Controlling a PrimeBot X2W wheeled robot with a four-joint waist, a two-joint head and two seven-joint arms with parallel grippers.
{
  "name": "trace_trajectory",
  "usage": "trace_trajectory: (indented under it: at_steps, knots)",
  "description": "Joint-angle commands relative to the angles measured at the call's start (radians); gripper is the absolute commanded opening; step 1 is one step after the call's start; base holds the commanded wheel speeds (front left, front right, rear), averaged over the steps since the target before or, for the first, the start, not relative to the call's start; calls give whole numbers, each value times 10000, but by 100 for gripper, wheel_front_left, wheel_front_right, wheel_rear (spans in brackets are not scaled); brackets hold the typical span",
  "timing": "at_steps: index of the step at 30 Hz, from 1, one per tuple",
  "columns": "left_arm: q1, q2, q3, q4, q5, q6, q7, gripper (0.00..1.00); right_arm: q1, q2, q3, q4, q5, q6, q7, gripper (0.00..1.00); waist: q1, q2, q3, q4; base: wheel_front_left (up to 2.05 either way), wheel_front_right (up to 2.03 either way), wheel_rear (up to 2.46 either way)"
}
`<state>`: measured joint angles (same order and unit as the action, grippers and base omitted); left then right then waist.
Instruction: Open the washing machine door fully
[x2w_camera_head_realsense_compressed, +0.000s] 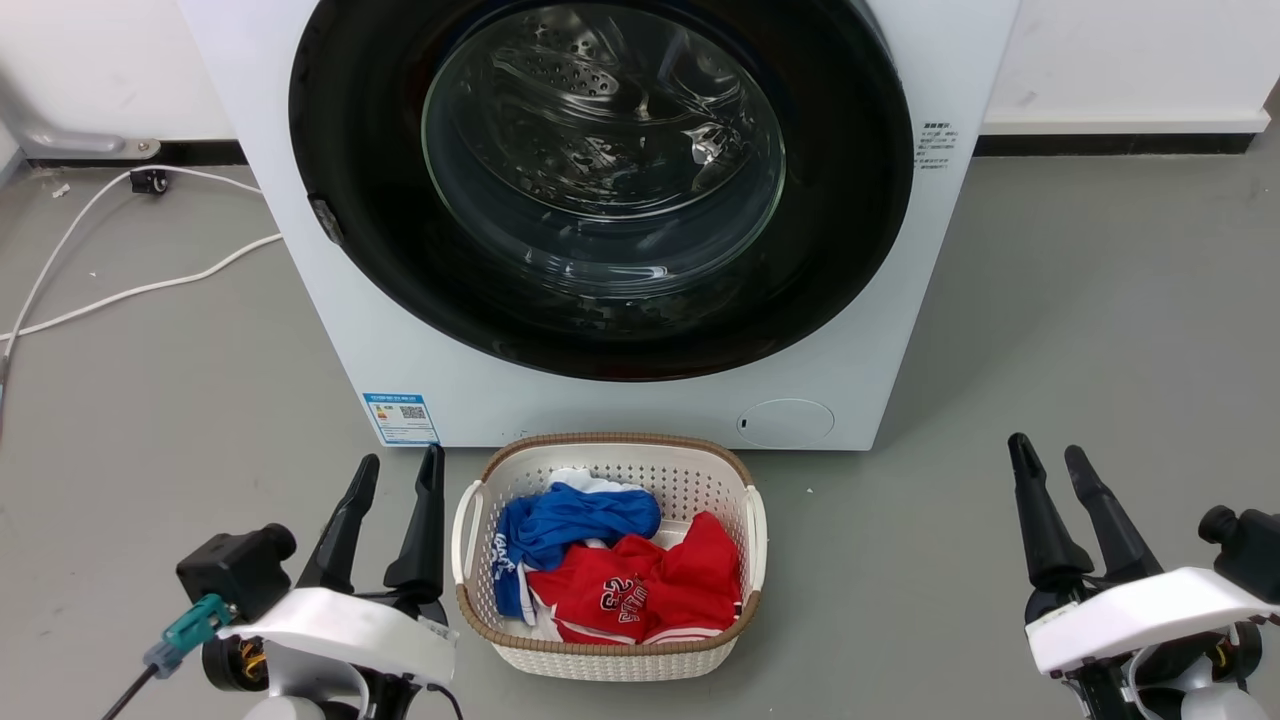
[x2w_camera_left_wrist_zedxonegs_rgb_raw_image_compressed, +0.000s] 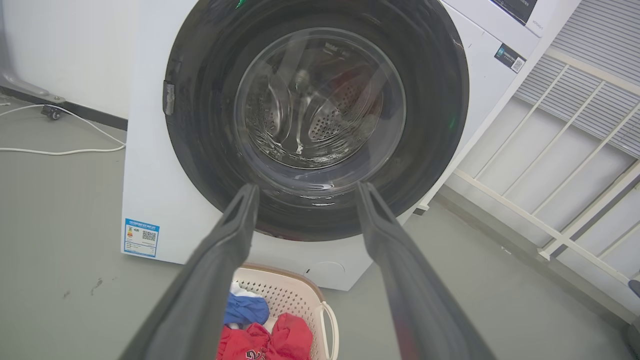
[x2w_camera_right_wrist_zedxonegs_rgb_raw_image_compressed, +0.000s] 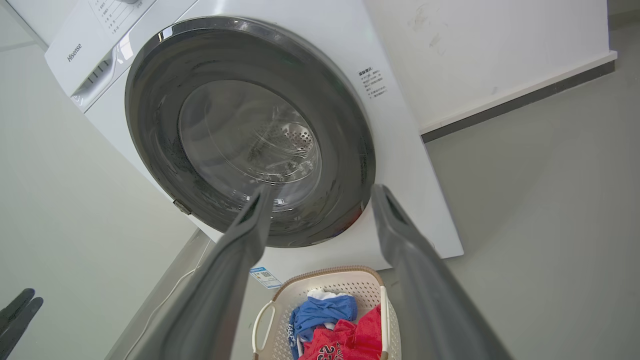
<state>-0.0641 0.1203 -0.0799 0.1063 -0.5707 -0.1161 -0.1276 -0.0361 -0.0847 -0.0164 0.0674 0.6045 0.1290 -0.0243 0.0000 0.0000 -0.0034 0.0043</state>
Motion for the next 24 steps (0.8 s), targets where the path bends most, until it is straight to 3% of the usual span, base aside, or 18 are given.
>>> trace_trajectory:
  at_steps: [1, 24]
  knots:
    - [-89, 119, -57, -90, 323, 25, -106, 100, -43, -66, 27, -162, -320, 16, 20, 100, 0, 0, -5, -3, 0, 0, 0]
    - [-208, 506, -682, 70, 2884, 489, -725, 100, 194, 192, -159, -424, -3295, 22, 316, 100, 0, 0, -16, -62, 0, 0, 0]
